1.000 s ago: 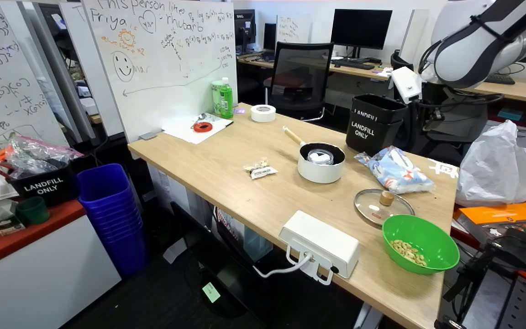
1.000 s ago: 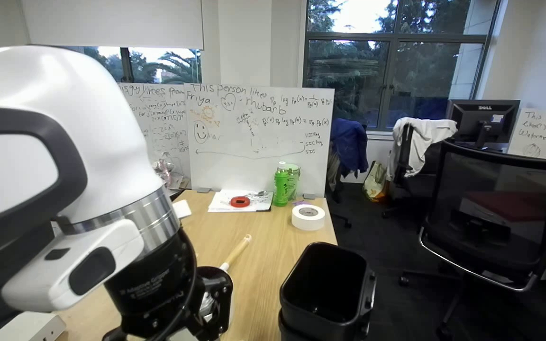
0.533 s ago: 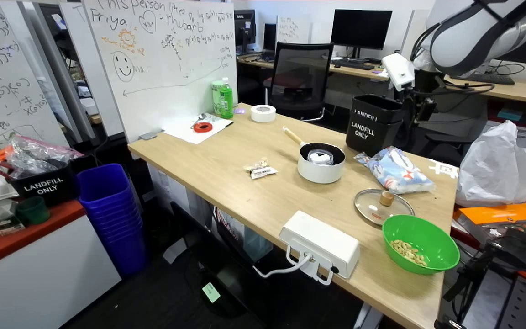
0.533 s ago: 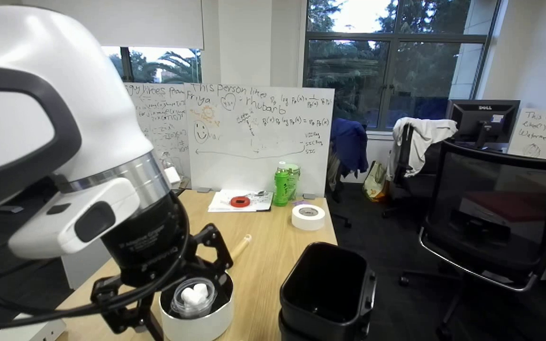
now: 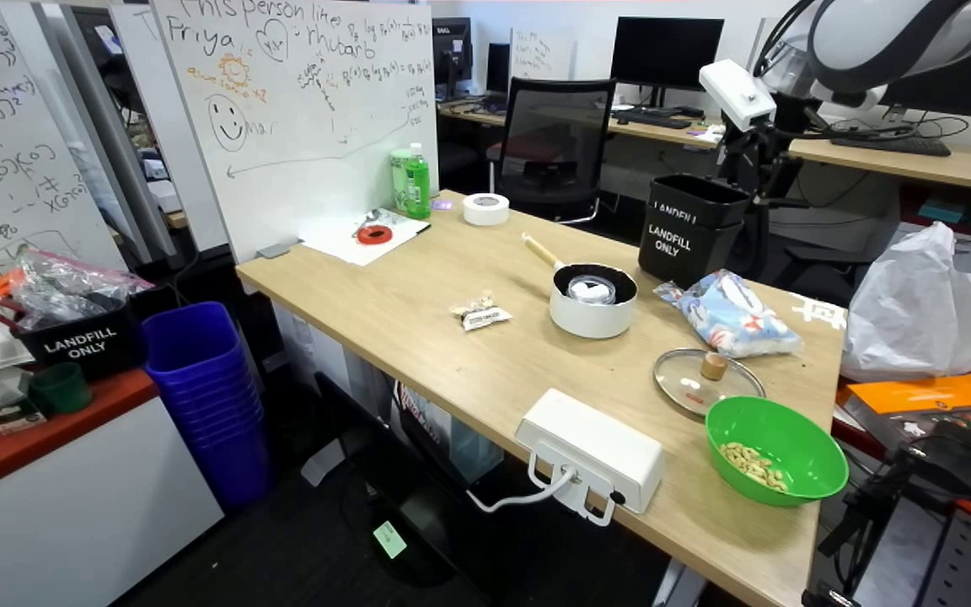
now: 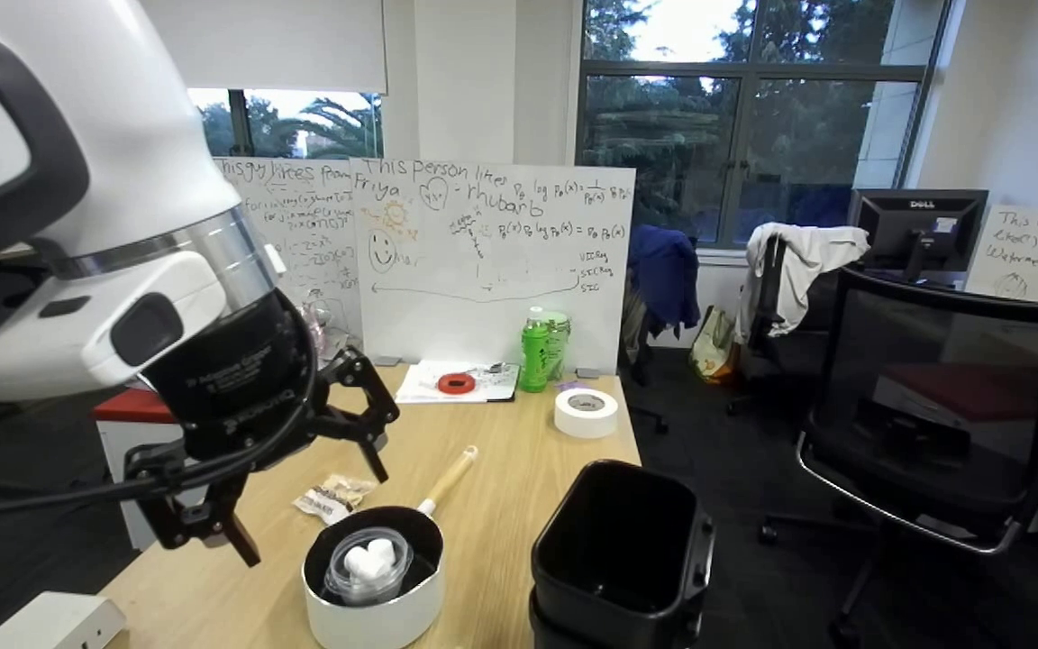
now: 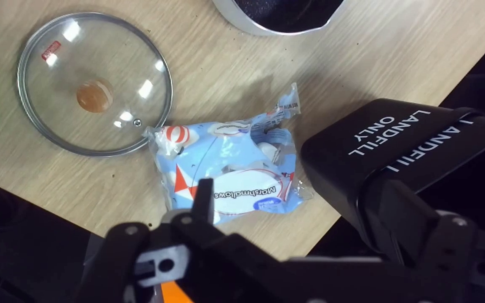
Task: Move the blue plastic bag and place it near the trash can
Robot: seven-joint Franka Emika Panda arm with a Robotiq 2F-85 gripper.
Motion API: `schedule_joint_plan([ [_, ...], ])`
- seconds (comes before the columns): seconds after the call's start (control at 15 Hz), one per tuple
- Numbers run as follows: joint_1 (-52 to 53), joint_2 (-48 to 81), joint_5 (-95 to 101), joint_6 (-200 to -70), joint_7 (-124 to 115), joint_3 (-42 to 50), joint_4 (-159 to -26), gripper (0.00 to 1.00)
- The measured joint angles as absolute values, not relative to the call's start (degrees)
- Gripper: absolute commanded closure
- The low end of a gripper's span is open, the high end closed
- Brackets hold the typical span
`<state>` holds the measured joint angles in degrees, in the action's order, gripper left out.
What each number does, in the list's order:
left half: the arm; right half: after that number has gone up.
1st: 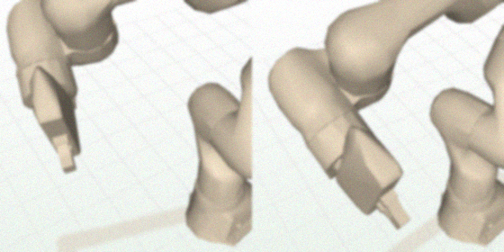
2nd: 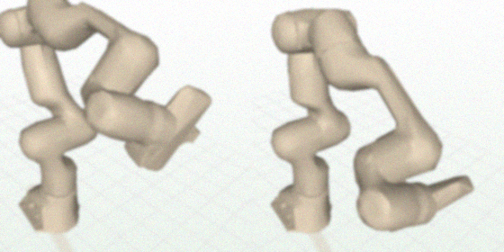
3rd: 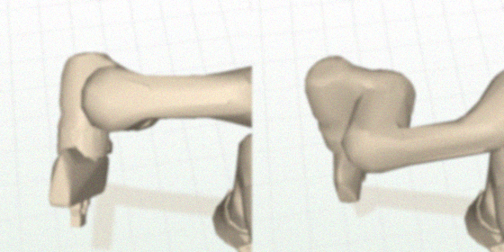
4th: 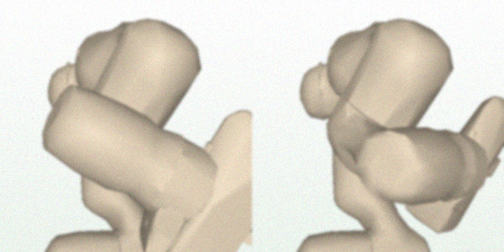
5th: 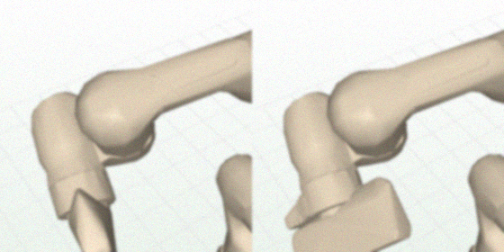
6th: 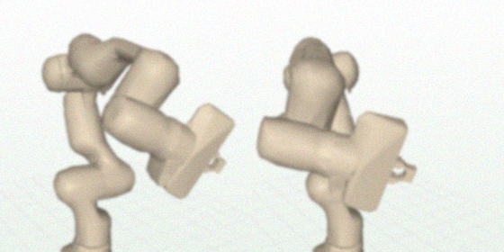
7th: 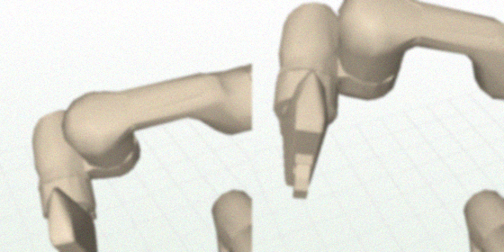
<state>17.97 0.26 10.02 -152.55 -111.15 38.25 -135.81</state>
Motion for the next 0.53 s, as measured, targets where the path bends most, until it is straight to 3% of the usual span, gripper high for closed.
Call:
schedule_joint_plan([
  [0.53, 17.8, 0.3, 10.0, -152.6, -111.0, 37.9, -136.0, 0.00],
])
